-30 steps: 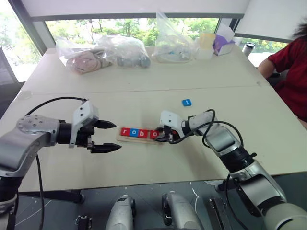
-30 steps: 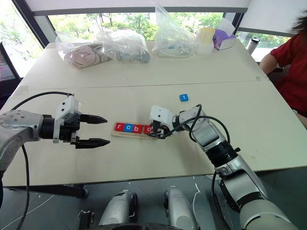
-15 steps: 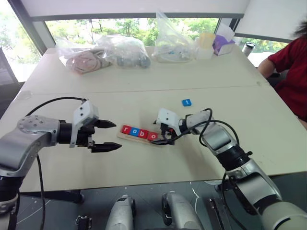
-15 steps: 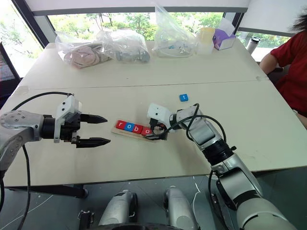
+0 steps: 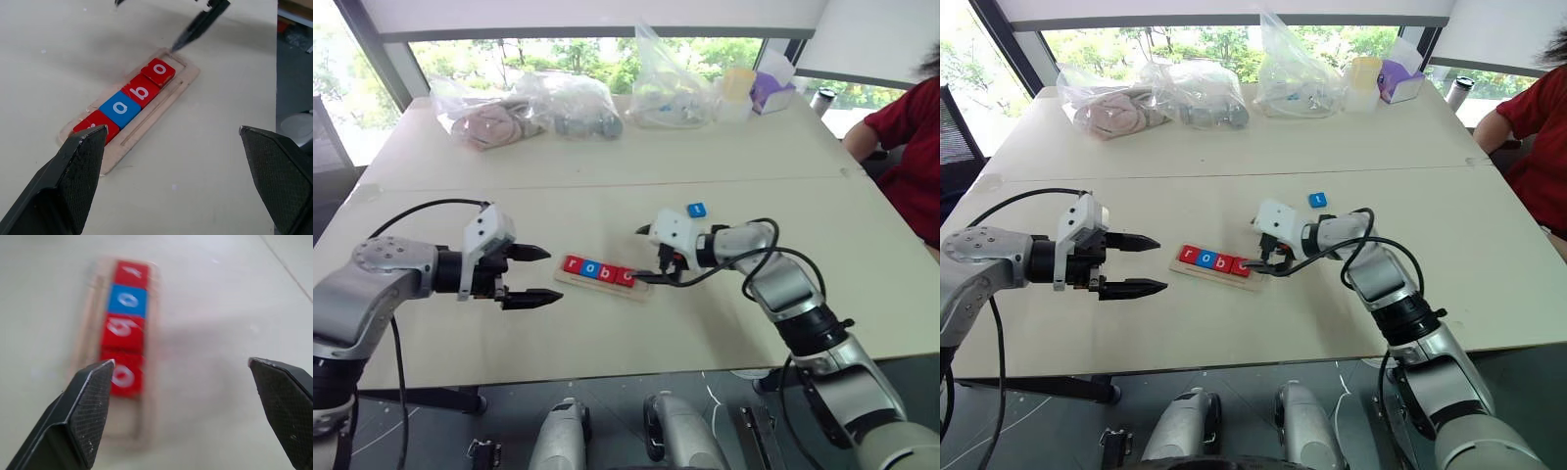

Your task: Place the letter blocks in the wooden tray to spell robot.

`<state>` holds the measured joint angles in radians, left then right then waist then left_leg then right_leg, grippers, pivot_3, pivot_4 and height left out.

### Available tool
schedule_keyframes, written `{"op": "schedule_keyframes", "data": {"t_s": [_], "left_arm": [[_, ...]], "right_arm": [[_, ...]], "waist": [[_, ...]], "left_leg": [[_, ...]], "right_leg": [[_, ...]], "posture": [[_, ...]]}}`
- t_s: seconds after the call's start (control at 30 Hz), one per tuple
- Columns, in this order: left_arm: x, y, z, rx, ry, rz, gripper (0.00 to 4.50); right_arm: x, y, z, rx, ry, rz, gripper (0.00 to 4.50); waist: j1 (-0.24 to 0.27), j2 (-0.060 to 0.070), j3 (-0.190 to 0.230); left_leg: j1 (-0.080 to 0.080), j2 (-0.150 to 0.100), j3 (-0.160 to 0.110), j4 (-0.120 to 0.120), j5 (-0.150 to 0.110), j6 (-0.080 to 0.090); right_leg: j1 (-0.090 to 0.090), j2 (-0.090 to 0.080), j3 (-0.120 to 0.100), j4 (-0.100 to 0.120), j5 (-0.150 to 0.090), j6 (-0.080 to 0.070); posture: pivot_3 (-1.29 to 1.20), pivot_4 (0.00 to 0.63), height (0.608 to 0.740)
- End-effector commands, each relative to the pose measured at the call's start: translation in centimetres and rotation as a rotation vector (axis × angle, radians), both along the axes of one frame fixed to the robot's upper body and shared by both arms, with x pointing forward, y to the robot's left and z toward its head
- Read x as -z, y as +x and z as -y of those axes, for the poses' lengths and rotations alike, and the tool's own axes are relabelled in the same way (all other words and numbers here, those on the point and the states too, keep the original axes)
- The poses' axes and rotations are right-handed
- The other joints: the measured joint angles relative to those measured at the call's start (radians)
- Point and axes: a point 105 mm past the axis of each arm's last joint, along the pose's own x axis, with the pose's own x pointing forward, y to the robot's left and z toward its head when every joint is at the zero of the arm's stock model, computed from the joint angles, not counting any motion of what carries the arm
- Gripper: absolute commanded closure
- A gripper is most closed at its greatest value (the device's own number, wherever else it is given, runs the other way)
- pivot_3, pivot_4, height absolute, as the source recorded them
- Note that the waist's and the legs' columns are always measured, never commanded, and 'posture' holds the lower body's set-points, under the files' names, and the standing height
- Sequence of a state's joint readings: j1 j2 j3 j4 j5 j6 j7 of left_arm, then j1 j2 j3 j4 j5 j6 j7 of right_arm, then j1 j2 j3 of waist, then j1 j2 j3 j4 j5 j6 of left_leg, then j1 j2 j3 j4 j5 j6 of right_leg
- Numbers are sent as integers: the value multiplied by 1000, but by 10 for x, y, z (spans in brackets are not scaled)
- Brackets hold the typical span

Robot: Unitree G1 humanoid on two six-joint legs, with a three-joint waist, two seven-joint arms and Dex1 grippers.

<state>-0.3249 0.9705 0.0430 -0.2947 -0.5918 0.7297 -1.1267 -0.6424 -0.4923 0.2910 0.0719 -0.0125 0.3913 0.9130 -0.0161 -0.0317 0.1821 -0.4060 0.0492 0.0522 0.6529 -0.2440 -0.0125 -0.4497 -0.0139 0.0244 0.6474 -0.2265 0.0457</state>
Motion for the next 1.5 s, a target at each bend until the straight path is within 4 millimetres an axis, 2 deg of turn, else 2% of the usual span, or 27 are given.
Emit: {"op": "schedule_keyframes", "data": {"t_s": [0.03, 0.1, 0.2, 0.33, 0.47, 0.7, 0.8, 0.97, 1.1, 1.17, 1.2, 1.3, 1.37, 1.4, 1.43, 1.5], "left_arm": [[-13, 9, 3, -17, -27, 86, 0], [-26, 22, 5, -68, -97, 148, 0], [-42, 32, 9, -105, -183, 202, 0], [-55, 40, 12, -137, -244, 245, 0], [-60, 43, 12, -145, -252, 263, 0], [-47, 38, 14, -131, -217, 226, 0], [-43, 36, 13, -132, -207, 218, 0], [-39, 33, 13, -130, -200, 204, 0], [-34, 31, 19, -105, -189, 186, 0], [-30, 28, 22, -81, -170, 176, 0], [-28, 25, 25, -62, -168, 169, 0], [-26, 16, 39, 0, -164, 161, 0], [-28, 14, 48, 29, -174, 164, 0], [-27, 13, 52, 46, -172, 161, 0], [-25, 11, 56, 70, -155, 155, 0], [-18, 6, 60, 116, -111, 141, 0]], "right_arm": [[-21, 40, 38, 287, 63, 100, 30], [-25, 57, 56, 463, 174, 57, 30], [-20, 74, 76, 660, 282, -16, 30], [-8, 84, 88, 787, 305, -52, 30], [9, 91, 87, 872, 370, -161, 30], [30, 98, 66, 852, 382, -212, 30], [32, 99, 63, 847, 374, -201, 804], [30, 100, 63, 848, 363, -161, 3339], [15, 100, 72, 870, 394, -101, 3340], [5, 94, 81, 893, 396, -45, 3340], [0, 84, 85, 912, 404, -25, 3340], [2, 26, 87, 992, 447, -77, 3340], [18, -16, 72, 1030, 487, -224, 3340], [23, -31, 65, 1041, 507, -279, 3340], [25, -44, 59, 1047, 514, -317, 3340], [25, -56, 53, 1064, 531, -360, 3340]], "waist": [[-1, 0, 0], [-1, 0, 0], [-1, 0, 0], [-4, 0, 0], [-11, 0, 0], [-41, -1, 0], [-48, -1, -1], [-54, -1, -1], [-53, -1, -1], [-49, -1, -1], [-46, -1, -1], [-24, 0, -1], [-19, 0, -1], [-20, 0, -1], [-24, 0, -1], [-31, 0, -1]], "left_leg": [[0, 0, 0, 0, 0, 0], [0, 0, 0, 0, 0, -1], [0, 0, -1, 1, 0, -1], [0, 0, 0, -2, 0, -1], [0, 0, -1, -3, 0, -1], [2, 0, -1, -3, 0, -1], [2, 0, -2, -3, 0, -1], [3, 0, -2, -4, 0, -1], [2, 0, -2, -4, 0, -1], [2, 0, -2, -4, 0, -1], [1, 0, -3, -4, 0, -1], [-2, 1, -4, -5, 0, -1], [-3, 1, -5, -6, 0, -1], [-3, 1, -5, -6, 0, -1], [-3, 1, -5, -6, 0, -1], [-2, 1, -5, -5, 0, -1]], "right_leg": [[0, 0, 0, 0, 0, 0], [0, 0, 0, 0, 0, -1], [0, 0, 0, 1, 1, 0], [0, 0, 0, 0, 2, 3], [-1, 1, 0, 0, 2, 4], [1, 1, 1, 0, 3, 4], [2, 1, 0, 0, 3, 4], [2, 1, 1, 0, 3, 4], [2, 1, 1, 1, 3, 4], [2, 1, 1, 0, 3, 4], [2, 0, 1, 0, 2, 4], [-2, -1, 0, 1, 1, 6], [-3, 0, 0, 1, 1, 6], [-4, 0, 0, 2, 1, 6], [-4, 0, 0, 2, 1, 6], [-4, 1, 1, 2, 1, 5]], "posture": [[0, 150, 740], [0, 150, 740], [0, 150, 740], [0, 150, 740], [0, 150, 740], [0, 150, 740], [0, 150, 740], [0, 150, 740], [0, 150, 740], [0, 150, 740], [0, 150, 740], [0, 150, 740], [0, 150, 740], [0, 150, 740], [0, 150, 740], [0, 150, 740]]}}
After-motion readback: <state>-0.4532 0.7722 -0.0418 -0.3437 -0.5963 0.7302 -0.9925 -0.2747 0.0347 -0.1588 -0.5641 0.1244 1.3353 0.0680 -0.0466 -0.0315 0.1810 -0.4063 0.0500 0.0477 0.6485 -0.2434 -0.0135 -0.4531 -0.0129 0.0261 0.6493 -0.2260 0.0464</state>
